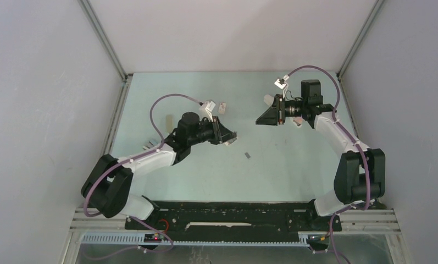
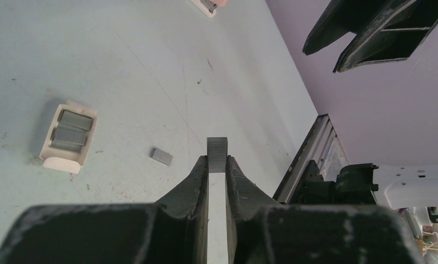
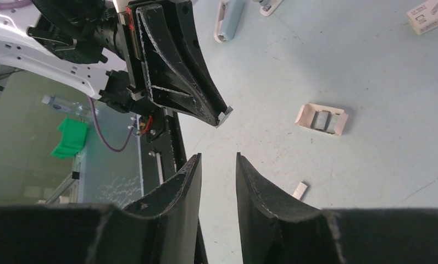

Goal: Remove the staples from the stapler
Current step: Place the staple in the staple box.

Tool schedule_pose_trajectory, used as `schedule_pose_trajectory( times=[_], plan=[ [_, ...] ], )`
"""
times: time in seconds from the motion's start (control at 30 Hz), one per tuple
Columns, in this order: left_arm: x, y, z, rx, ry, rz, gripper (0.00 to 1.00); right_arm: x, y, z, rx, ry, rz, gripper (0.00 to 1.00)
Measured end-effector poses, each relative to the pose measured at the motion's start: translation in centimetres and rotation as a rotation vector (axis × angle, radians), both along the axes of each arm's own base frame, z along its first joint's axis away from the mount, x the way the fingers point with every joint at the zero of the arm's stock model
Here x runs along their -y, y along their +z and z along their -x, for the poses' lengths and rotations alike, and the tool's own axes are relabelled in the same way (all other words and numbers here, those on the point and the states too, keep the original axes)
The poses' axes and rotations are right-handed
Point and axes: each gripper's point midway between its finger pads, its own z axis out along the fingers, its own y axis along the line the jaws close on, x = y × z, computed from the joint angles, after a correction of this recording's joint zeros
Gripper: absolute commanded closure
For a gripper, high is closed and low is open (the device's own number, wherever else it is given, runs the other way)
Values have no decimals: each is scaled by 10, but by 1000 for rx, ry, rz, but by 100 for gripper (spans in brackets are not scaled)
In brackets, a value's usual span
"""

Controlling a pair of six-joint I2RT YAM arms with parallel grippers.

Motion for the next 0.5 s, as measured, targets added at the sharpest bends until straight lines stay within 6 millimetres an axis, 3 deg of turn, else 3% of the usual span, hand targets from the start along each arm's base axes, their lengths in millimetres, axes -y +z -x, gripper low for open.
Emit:
schedule_pose_trajectory(
  times=[0.17,0.5],
  plan=[
    [-1,13,-1,20,5,38,91,-2,6,0,-16,7,-25,62],
    [-6,21,1,17,16,82,91,-1,12,-6,-24,-7,-42,61]
  ],
)
